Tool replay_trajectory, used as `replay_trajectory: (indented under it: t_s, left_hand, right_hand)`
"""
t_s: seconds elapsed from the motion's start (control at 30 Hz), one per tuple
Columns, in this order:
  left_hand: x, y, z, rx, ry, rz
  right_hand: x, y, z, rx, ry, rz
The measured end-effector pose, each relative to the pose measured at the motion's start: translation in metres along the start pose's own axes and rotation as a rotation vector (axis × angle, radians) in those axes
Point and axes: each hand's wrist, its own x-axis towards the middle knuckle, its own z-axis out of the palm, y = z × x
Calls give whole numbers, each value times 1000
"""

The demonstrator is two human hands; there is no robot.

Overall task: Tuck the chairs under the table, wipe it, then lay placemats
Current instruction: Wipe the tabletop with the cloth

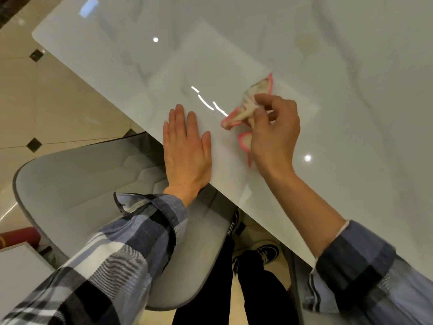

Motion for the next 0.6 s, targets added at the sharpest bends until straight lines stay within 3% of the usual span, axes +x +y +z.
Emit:
replay_trajectory:
  t_s: [0.1,0.17,0.23,0.33,0.47,0.6]
  left_hand:
    - [1,-1,1,2,6,2]
    - [1,0,0,1,3,4]
    - [1,0,0,2,1,5]
    - [0,-1,1,7,9,-2]
    - [0,0,-1,-1,-11,5]
    - [4,-9,-8,-27,-45,18]
  right_hand:
    - [-9,3,1,161,77,144]
    - [-16,17,-8,4,100,167]
    - [-25,32,-22,-264,56,-44]
    - [-35,52,-33,-454,-213,-396]
    - [-42,52,-27,-347,-450,-375]
    - [-71,51,-2,-518,-572,-531]
